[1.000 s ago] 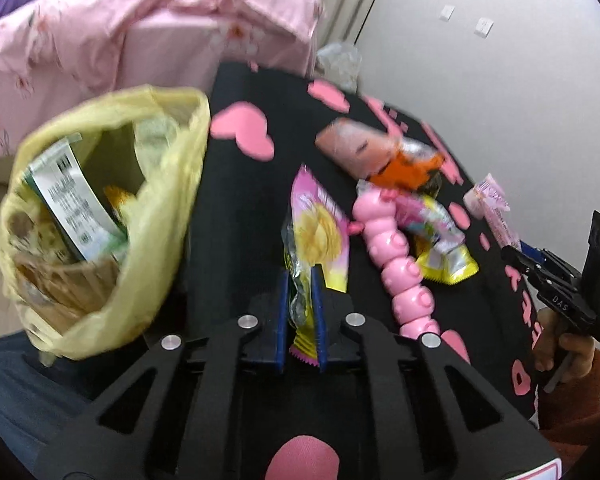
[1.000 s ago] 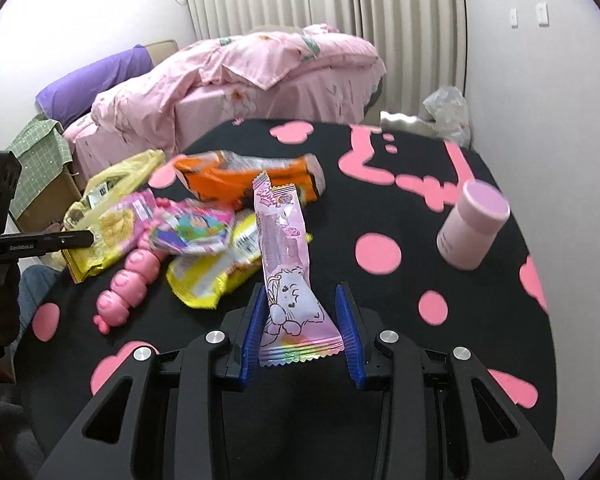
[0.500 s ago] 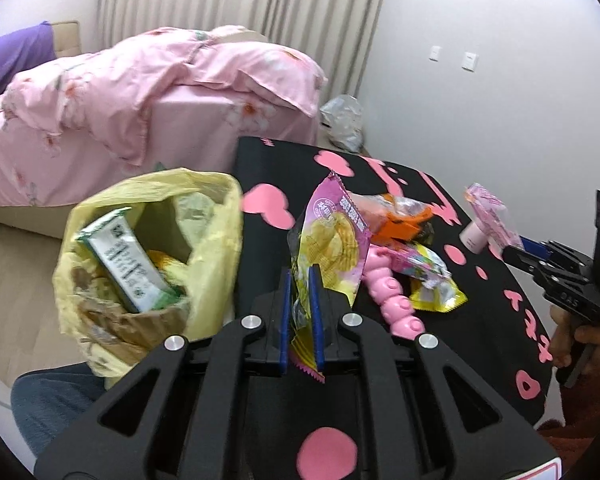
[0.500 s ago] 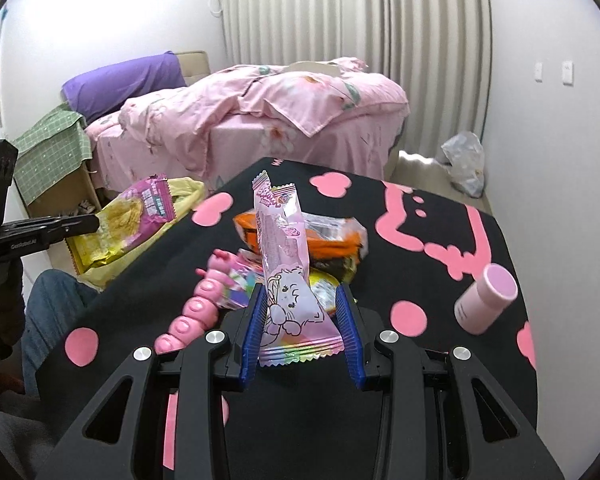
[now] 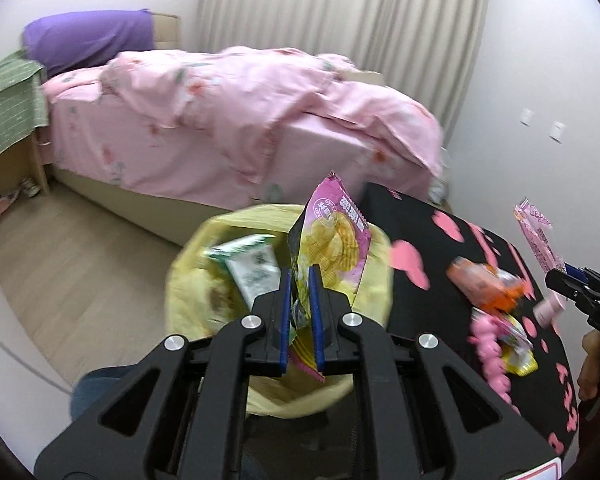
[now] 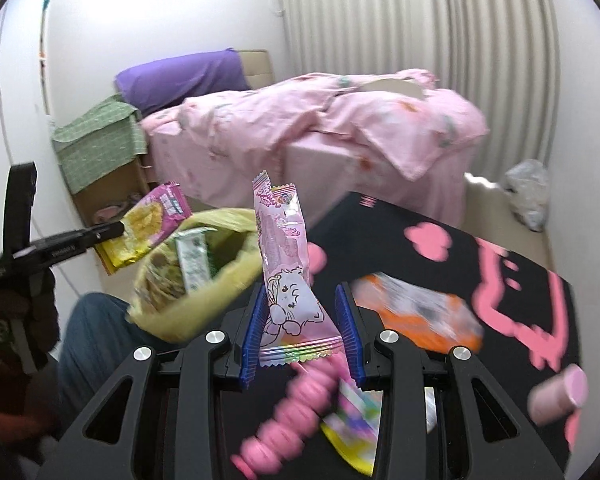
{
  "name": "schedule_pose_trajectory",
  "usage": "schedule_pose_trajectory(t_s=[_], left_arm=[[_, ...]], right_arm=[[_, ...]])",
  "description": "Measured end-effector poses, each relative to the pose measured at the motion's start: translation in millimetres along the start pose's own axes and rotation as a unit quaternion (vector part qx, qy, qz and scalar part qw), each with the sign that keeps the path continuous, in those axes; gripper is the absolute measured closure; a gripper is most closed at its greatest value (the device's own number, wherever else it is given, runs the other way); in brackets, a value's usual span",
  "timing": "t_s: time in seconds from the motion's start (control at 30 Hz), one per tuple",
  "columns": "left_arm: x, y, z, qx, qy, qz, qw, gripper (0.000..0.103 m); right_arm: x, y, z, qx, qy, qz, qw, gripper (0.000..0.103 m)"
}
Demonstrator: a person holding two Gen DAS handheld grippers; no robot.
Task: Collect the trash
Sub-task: 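Carry the chip bag and pink wrapper over the yellow bag and open both grippers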
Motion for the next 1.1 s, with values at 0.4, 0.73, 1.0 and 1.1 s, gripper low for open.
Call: schedule_pose_trajectory(t_s=[0.4,0.73,1.0,1.1], left_arm=[[12.9,-31.2,-2.6,-0.037,0.002,-0.007,0.9993,0.094],[47.4,-33.1,2.2,-0.054,-0.036,-0.003,0.9979,0.094],[66.3,-38.3,0.7,-0.070,-0.049,-0.004,0.9963,0.094],[70.4,-44.7,-1.5,-0.089,-0.046,0.005,0.9950,0.084]], right_arm=[[78.9,-61.3,-40.4,-0.054,-0.028,-0.052,0.997,0.069],[122.2,-78.7,-41.6,-0.063,-0.059,-0.074,0.993,0.069],[172.9,-84.3,-41.3,-0.071,-0.083,-0.060,0.992,0.068],[187.3,-86.4,-39.0,-0.075,-0.089,-0.067,0.991,0.068]])
Point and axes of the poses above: each gripper's, at about its wrist camera, not at the fingertips, and x roughly the way its jaws point, y to its right, z to its underside, the point moved 1 cm from there along x, roughly the way its jaws point, and after that the axes turned 2 degrees about -z, right-handed, at the moved point
